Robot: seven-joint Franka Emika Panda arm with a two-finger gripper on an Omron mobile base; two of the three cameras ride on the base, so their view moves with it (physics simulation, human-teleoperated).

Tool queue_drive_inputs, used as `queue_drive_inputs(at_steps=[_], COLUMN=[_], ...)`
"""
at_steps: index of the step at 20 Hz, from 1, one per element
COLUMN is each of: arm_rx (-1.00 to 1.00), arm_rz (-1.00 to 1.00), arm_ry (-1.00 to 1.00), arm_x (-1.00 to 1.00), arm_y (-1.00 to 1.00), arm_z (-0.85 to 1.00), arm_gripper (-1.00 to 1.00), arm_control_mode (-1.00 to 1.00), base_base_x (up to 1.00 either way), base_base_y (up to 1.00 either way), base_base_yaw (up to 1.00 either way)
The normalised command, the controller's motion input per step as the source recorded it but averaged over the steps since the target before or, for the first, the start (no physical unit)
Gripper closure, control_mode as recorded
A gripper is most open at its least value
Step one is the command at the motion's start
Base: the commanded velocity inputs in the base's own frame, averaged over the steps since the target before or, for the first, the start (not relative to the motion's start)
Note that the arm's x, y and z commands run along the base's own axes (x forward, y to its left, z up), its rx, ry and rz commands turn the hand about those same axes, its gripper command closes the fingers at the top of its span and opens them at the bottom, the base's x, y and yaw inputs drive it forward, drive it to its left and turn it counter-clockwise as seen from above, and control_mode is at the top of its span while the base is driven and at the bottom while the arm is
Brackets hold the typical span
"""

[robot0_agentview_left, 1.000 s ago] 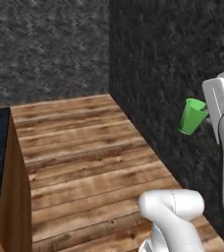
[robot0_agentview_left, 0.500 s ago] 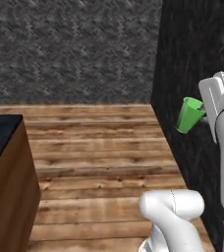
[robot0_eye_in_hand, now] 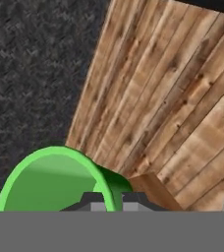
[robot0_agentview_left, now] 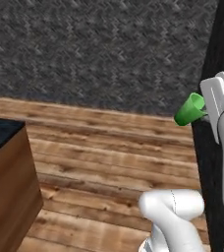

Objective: There is a tray on the dining counter. Grab the cup, mug, and pitcher and place them on the tray. The pitcher may be placed next to the tray if it cannot fit the tray.

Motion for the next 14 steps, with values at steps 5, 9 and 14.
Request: queue_drive_inputs(at_steps=[5,9,14], arm_rx=[0.0,0.0,0.0], arm_rz=[0.0,0.0,0.0], arm_ry=[0.0,0.0,0.0], arm_x=[0.0,0.0,0.0], arm_y=[0.0,0.0,0.0], arm_z=[0.0,0.0,0.0], arm_gripper=[1.0,1.0,1.0], arm_control_mode=[1.0,1.0,1.0], base_base_x=[1.0,1.0,1.0], base_base_y=[-0.79,-0.66,-0.47], base_base_yaw=[0.56,0.62,0.69])
